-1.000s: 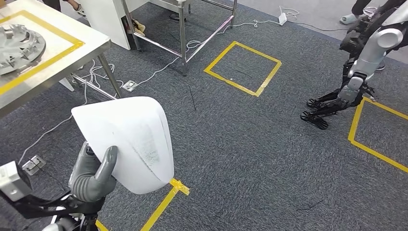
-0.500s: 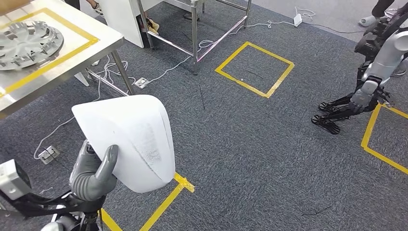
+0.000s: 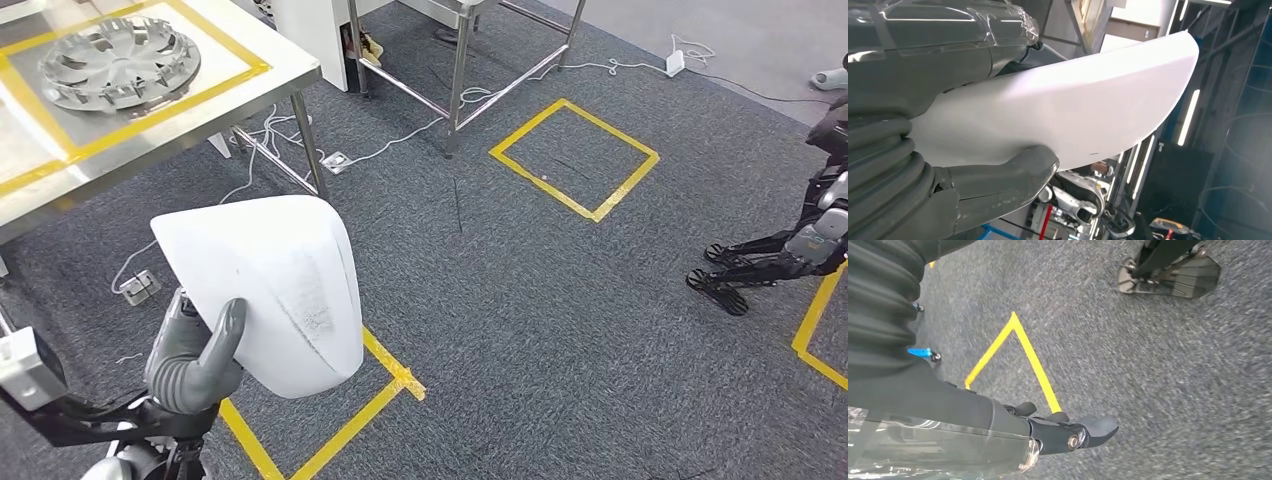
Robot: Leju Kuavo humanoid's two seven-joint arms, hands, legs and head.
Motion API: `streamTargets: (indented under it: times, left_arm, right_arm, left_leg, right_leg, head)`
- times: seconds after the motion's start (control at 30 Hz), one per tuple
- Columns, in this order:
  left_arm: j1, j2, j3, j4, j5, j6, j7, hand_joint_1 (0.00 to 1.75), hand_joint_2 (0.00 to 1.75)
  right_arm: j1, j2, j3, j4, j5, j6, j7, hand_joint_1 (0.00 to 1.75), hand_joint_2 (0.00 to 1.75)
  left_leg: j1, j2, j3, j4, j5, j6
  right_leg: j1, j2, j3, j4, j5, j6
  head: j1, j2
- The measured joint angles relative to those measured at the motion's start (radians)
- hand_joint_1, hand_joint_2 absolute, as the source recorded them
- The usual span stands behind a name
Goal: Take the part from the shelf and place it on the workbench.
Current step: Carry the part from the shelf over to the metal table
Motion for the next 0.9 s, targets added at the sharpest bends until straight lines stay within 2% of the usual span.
streamTargets:
  times: [0.03,0.07,0.13,0.2,0.27,0.33,0.37,0.4,0.43,0.5,0.57,0.6,0.67,0.73,0.77,0.83,0.87,0.9]
  left_arm:
    - [0.000,0.000,0.000,0.000,0.000,0.000,0.000,1.75,1.75]
    - [0.001,0.000,0.000,0.000,0.000,0.000,0.000,1.75,1.75]
    - [0.002,0.000,0.000,-0.001,0.000,0.000,0.000,1.75,1.75]
    - [0.002,0.002,0.001,-0.002,0.000,0.000,0.000,1.75,1.75]
    - [0.002,0.003,0.002,-0.003,0.000,0.000,0.000,1.75,1.75]
    - [0.002,0.004,0.002,-0.002,0.001,0.001,0.000,1.75,1.75]
    - [0.003,0.004,0.002,-0.002,0.001,0.001,0.000,1.75,1.75]
    - [0.003,0.004,0.002,-0.001,0.001,0.001,0.000,1.75,1.75]
    - [0.003,0.004,0.002,0.000,0.001,0.002,0.000,1.75,1.75]
    - [0.003,0.004,0.004,0.001,0.001,0.002,0.000,1.75,1.75]
    - [0.003,0.004,0.006,0.002,0.001,0.002,0.000,1.75,1.75]
    - [0.004,0.004,0.007,0.002,0.001,0.002,0.000,1.75,1.75]
    - [0.005,0.004,0.007,0.001,0.002,0.003,0.000,1.75,1.75]
    - [0.005,0.004,0.007,0.001,0.002,0.003,0.000,1.75,1.75]
    - [0.005,0.004,0.007,0.001,0.002,0.003,0.000,1.75,1.75]
    - [0.005,0.004,0.007,0.000,0.002,0.003,0.000,1.75,1.75]
    - [0.006,0.004,0.007,0.000,0.002,0.003,0.000,1.75,1.75]
    - [0.006,0.004,0.007,0.000,0.002,0.003,0.000,1.75,1.75]
  right_arm:
    - [0.000,-0.001,0.000,0.000,0.000,0.000,0.000,0.00,1.75]
    - [-0.001,-0.002,0.000,0.000,0.000,0.000,0.000,0.00,1.75]
    - [-0.002,-0.003,0.000,0.000,0.000,-0.001,0.000,0.00,1.75]
    - [-0.004,-0.003,0.000,0.000,0.000,-0.001,0.001,0.00,1.75]
    - [-0.003,-0.004,0.000,0.000,0.000,-0.002,0.001,0.00,1.75]
    - [0.000,-0.004,0.000,0.000,0.000,-0.001,0.001,0.00,1.75]
    - [0.001,-0.004,0.000,0.000,0.000,-0.001,0.001,0.00,1.75]
    - [0.001,-0.003,0.000,0.000,0.000,-0.001,0.001,0.00,1.75]
    - [0.001,-0.003,0.000,0.000,0.000,-0.001,0.001,0.00,1.75]
    - [0.000,-0.002,0.000,0.000,0.000,-0.001,0.001,0.00,1.75]
    - [-0.001,-0.001,0.000,0.000,0.000,-0.001,0.001,0.00,1.75]
    - [-0.001,-0.002,0.000,0.000,0.000,-0.001,0.001,0.00,1.75]
    - [-0.001,-0.002,0.000,0.000,0.000,-0.002,0.001,0.00,1.75]
    - [-0.001,-0.001,0.000,0.000,0.000,-0.001,0.002,0.00,1.75]
    - [0.000,0.000,0.000,0.000,0.000,-0.001,0.004,0.00,1.75]
    - [0.001,0.001,0.000,0.000,0.000,-0.002,0.006,0.00,1.75]
    - [0.002,0.001,0.000,0.000,0.000,-0.002,0.007,0.00,1.75]
    - [0.003,0.001,0.000,0.000,0.000,-0.002,0.007,0.00,1.75]
  left_leg:
    - [0.001,-0.006,-0.002,0.000,0.002,-0.004]
    - [0.003,-0.012,-0.006,0.000,0.005,-0.009]
    - [0.005,-0.020,-0.012,-0.002,0.011,-0.021]
    - [0.003,0.005,-0.020,0.009,-0.002,-0.030]
    - [0.002,0.041,-0.054,0.083,-0.056,-0.037]
    - [0.003,0.049,-0.106,0.199,-0.115,-0.044]
    - [0.004,0.049,-0.122,0.237,-0.127,-0.047]
    - [0.004,0.049,-0.121,0.243,-0.120,-0.050]
    - [0.004,0.051,-0.103,0.216,-0.098,-0.052]
    - [0.004,0.071,-0.033,0.099,-0.039,-0.054]
    - [0.001,0.093,0.014,0.012,-0.016,-0.042]
    - [-0.001,0.098,0.018,0.000,-0.020,-0.033]
    - [-0.002,0.087,0.014,-0.002,-0.016,-0.015]
    - [0.000,0.075,0.012,-0.004,-0.011,-0.005]
    - [0.002,0.069,0.011,-0.004,-0.009,-0.001]
    - [0.001,0.056,0.008,-0.004,-0.006,0.004]
    - [0.001,0.048,0.007,-0.004,-0.006,0.005]
    - [-0.001,0.040,0.007,-0.004,-0.005,0.006]
  right_leg:
    - [0.002,0.011,0.020,-0.047,0.017,-0.006]
    - [0.005,0.019,0.029,-0.070,0.022,-0.011]
    - [0.006,0.015,0.032,-0.084,0.020,-0.015]
    - [0.003,0.003,0.038,-0.104,0.029,-0.018]
    - [0.000,-0.011,0.040,-0.118,0.038,-0.022]
    - [0.001,-0.024,0.037,-0.118,0.040,-0.024]
    - [0.001,-0.031,0.036,-0.117,0.039,-0.024]
    - [0.001,-0.037,0.036,-0.116,0.039,-0.023]
    - [0.000,-0.043,0.036,-0.113,0.038,-0.021]
    - [-0.001,-0.052,0.035,-0.105,0.032,-0.013]
    - [0.003,-0.057,0.032,-0.092,0.025,-0.002]
    - [0.006,-0.060,0.030,-0.089,0.023,0.003]
    - [0.006,-0.067,0.029,-0.087,0.022,0.009]
    - [0.002,-0.055,0.019,-0.059,-0.003,0.018]
    - [0.000,-0.046,0.003,-0.017,-0.031,0.024]
    - [-0.002,-0.032,-0.051,0.110,-0.096,0.030]
    - [-0.002,-0.031,-0.077,0.168,-0.117,0.029]
    - [-0.002,-0.030,-0.090,0.196,-0.117,0.027]
  head:
    - [0.000,0.000]
    - [0.001,0.000]
    - [0.002,0.000]
    - [0.001,0.000]
    - [-0.004,0.000]
    - [-0.007,0.000]
    - [-0.007,0.000]
    - [-0.008,0.000]
    - [-0.008,0.000]
    - [-0.008,0.000]
    - [-0.009,0.000]
    - [-0.008,0.000]
    - [-0.005,0.000]
    - [-0.003,0.000]
    - [-0.001,0.000]
    - [0.001,0.000]
    - [0.002,0.000]
    - [0.003,0.000]
